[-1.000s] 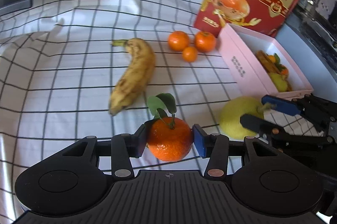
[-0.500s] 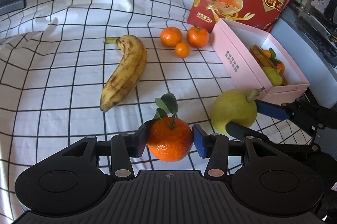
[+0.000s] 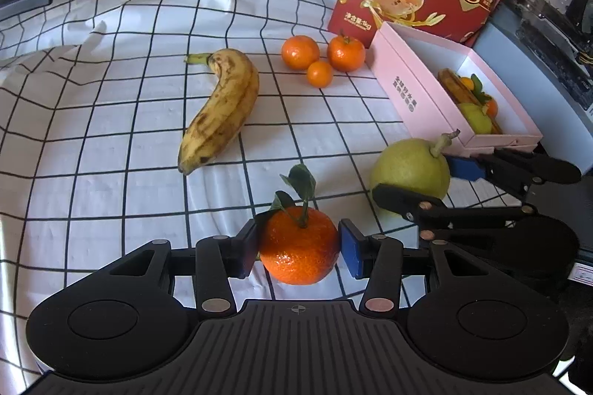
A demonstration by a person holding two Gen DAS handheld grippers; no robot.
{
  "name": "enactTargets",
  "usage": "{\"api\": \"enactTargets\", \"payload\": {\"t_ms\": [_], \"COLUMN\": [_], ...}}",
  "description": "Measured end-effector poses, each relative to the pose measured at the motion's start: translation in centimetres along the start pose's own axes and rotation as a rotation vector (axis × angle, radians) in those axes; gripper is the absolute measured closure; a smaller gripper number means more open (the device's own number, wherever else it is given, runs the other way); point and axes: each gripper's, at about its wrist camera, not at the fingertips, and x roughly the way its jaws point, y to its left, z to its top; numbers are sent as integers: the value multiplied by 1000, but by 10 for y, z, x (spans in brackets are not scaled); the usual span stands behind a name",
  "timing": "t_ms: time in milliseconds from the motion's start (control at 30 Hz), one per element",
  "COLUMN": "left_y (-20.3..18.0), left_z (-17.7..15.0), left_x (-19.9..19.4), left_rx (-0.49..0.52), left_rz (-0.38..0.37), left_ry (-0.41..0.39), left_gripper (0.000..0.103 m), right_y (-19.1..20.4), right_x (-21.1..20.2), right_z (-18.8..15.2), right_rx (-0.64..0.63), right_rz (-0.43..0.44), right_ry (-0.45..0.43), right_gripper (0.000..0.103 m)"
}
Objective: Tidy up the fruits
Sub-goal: 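Hold the yellow pear in the right tool while the left tool lifts the leafy mandarin toward the box, then lower the leafy mandarin into the pink box and open the left tool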
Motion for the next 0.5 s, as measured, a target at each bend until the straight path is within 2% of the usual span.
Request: {"api": "enactTargets", "payload": {"t_ms": [100,233,367,500], "left_y": [-7,-28,-74,-130], "left_z": [11,44,87,122], "left_x": [-8,-22,-20,13], "left_rx": [6,49,166,231], "left_rz": [-10,-59,-161,-314], "left_ry": [-29,-109,-161,-116], "left_gripper": [51,51,51,51], "right_y": [-8,-20,-43,-66], "right_x": [-19,-70,-113,-142], "right_z": [0,-2,-11,-34], "right_rx": [46,59,81,122], "right_rz": [45,49,-44,-178], "right_ry": [-16,-116,-180,-189], "right_gripper": [44,44,44,44]}}
